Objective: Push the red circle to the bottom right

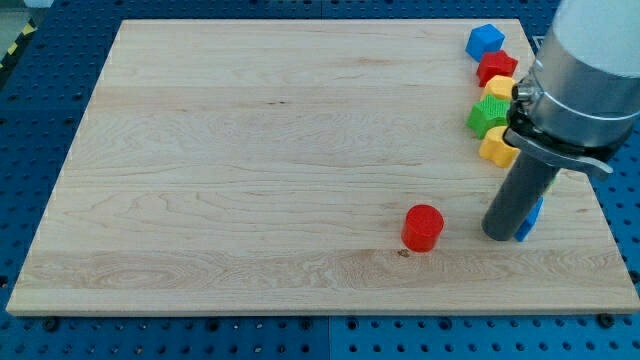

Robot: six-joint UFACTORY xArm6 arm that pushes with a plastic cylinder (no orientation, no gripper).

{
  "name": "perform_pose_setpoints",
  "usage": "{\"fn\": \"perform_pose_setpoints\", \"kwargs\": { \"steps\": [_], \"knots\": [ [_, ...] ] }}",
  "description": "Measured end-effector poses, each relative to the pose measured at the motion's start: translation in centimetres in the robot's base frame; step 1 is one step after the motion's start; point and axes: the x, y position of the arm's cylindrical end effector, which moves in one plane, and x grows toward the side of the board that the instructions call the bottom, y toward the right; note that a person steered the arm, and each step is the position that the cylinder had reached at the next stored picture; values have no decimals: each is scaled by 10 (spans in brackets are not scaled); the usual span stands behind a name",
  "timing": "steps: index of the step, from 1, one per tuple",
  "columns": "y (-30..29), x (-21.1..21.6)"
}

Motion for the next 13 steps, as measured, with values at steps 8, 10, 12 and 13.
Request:
{"fn": "perform_pose_setpoints", "kwargs": {
  "steps": [8,10,12,13],
  "knots": [
    [-87,7],
    [-101,6],
    [-95,-4],
    [-95,-20]
  ]
}}
